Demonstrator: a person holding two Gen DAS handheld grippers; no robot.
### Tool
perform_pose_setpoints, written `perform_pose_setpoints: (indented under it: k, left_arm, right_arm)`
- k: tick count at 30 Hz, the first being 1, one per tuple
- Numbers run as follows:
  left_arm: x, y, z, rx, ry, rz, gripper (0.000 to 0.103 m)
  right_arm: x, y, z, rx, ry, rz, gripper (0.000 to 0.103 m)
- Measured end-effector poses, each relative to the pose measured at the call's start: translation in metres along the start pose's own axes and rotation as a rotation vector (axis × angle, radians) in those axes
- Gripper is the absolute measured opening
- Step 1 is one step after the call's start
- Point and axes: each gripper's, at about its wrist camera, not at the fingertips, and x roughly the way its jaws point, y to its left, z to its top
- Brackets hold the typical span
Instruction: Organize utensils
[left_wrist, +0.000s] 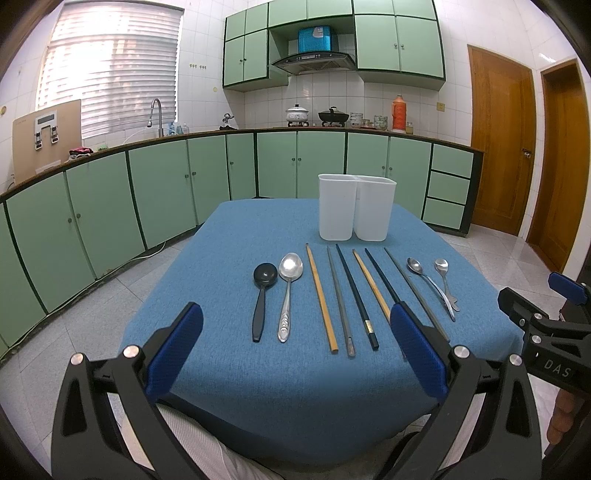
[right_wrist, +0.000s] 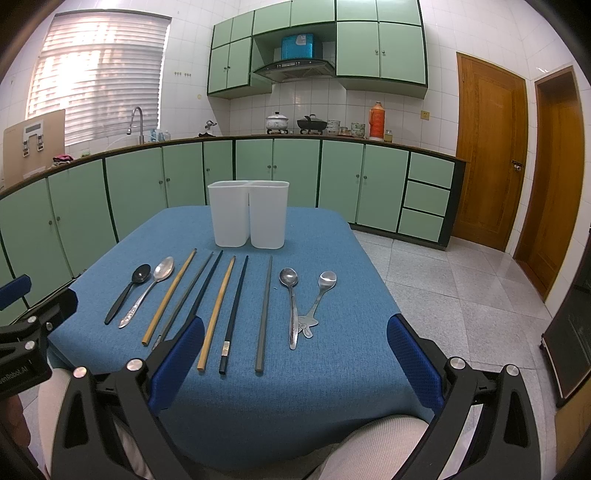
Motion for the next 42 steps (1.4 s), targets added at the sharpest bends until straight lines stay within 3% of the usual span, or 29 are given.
perform_pose_setpoints:
  k: [29, 42]
  left_arm:
    - [0.001, 0.006, 0.003, -0.004, 0.001, 0.002, 0.098]
    - [0.046, 0.042, 0.019, -0.036, 0.028, 0.056, 0.098]
  right_arm:
    - [0.002, 0.001, 0.001, -0.002, -0.001, 0.0, 0.097]
    - [0.033, -0.007, 0.017, -0.003, 0.006, -0.018, 0.097]
